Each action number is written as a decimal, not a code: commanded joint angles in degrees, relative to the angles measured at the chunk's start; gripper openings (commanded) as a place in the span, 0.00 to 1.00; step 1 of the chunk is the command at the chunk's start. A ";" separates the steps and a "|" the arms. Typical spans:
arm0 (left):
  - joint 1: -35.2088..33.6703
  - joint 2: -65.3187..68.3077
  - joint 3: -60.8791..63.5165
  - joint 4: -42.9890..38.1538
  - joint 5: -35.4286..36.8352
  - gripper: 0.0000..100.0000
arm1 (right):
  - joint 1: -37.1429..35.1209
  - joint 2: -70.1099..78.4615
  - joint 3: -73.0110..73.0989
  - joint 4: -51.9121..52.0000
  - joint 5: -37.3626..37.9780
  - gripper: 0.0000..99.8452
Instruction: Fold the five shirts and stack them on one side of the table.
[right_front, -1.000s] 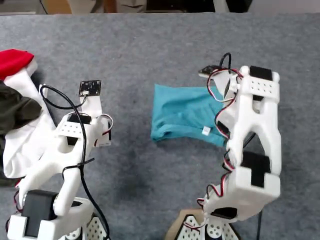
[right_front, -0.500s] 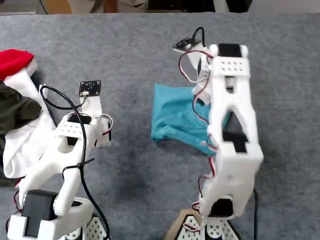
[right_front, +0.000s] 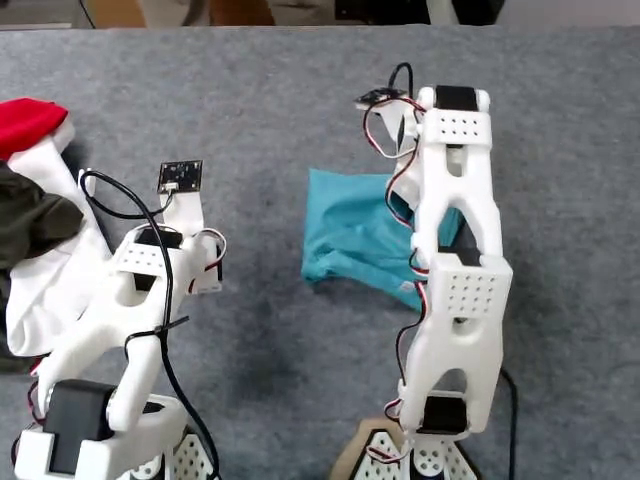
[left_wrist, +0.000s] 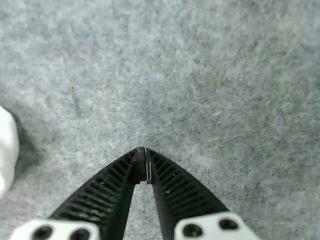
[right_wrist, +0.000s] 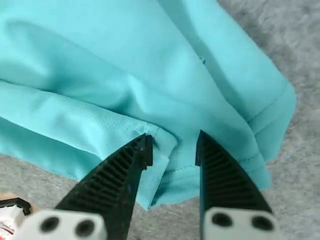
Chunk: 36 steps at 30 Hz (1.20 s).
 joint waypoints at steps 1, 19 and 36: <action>-0.18 -2.15 -0.18 -0.62 -0.62 0.02 | 0.75 -0.31 -0.04 0.18 -0.53 0.13; -0.35 -2.15 0.44 -1.85 -0.62 0.02 | 2.77 -15.78 9.89 1.23 -0.62 0.00; -0.09 -2.15 0.53 -1.85 -0.70 0.02 | 6.81 -55.87 60.35 -12.13 8.70 0.00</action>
